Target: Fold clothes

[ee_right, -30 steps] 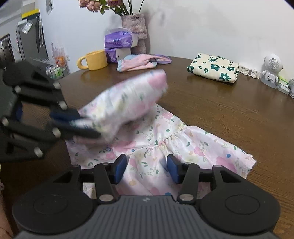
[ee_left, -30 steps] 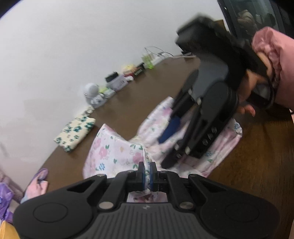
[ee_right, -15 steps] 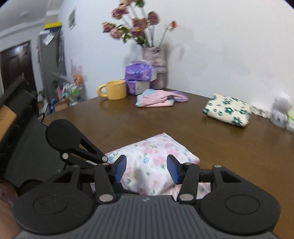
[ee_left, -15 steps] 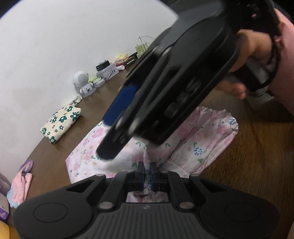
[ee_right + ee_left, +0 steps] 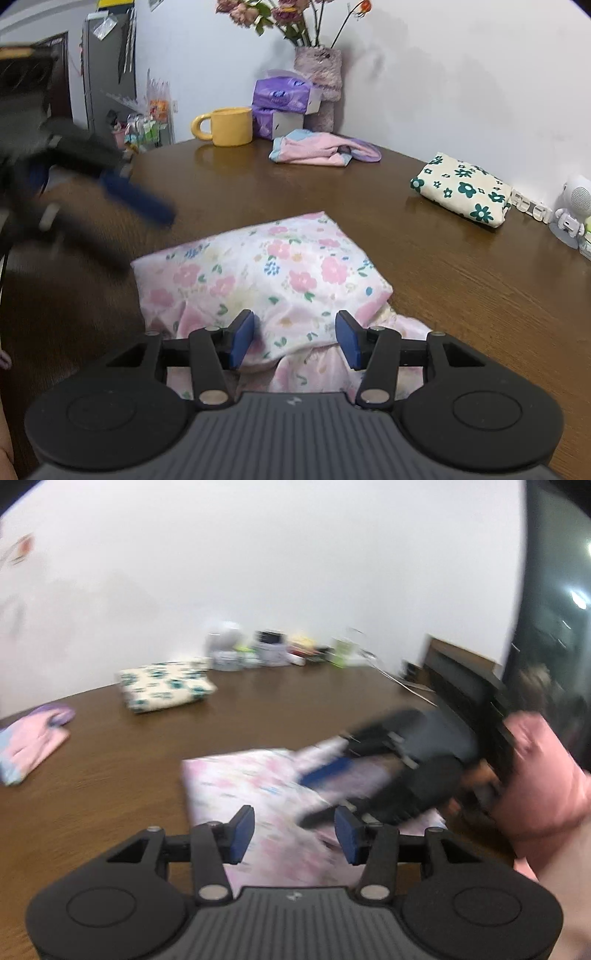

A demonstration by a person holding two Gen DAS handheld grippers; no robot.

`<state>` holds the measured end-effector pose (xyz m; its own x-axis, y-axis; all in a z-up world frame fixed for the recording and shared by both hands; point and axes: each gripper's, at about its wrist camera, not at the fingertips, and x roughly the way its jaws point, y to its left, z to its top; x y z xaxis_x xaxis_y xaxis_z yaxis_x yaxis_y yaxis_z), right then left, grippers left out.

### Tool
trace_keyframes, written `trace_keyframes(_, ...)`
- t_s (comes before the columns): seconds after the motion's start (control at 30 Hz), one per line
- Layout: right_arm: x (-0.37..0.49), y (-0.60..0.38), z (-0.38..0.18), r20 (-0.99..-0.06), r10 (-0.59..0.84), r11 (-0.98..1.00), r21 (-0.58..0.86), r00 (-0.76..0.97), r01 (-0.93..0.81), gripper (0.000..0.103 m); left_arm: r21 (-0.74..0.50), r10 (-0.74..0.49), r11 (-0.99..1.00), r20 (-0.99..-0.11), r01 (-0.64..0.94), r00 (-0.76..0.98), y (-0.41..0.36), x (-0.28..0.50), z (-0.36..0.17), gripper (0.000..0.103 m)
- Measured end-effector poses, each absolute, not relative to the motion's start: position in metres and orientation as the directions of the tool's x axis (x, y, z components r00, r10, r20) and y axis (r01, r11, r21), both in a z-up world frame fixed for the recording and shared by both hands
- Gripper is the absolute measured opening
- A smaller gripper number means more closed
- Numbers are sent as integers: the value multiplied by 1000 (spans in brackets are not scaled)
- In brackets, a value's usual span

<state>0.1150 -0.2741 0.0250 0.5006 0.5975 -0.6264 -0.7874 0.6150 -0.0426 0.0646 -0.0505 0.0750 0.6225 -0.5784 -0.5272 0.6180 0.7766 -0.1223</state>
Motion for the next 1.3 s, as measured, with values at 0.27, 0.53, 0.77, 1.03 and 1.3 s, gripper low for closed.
trace_keyframes(0.27, 97, -278, 32, -634, 593, 599, -66, 497, -798, 53, -125, -514, 814, -608, 567, 604, -65, 100, 48, 53)
trace_keyframes(0.53, 87, -267, 44, -612, 603, 569, -121, 512, -814, 57, 16, -453, 807, -625, 591, 635, -84, 85, 38, 59)
trace_keyframes(0.77, 93, -274, 34, -635, 583, 595, -90, 507, -798, 57, -60, -453, 851, -587, 522, 671, -53, 81, 48, 77)
trace_keyframes(1.03, 96, -290, 31, -613, 596, 642, -23, 518, -766, 62, -449, -542, 835, -569, 319, 618, -2, 97, 39, 87)
trace_keyframes(1.3, 96, -296, 19, -607, 595, 681, 33, 527, -732, 62, -518, -536, 827, -610, 218, 584, 3, 101, 26, 87)
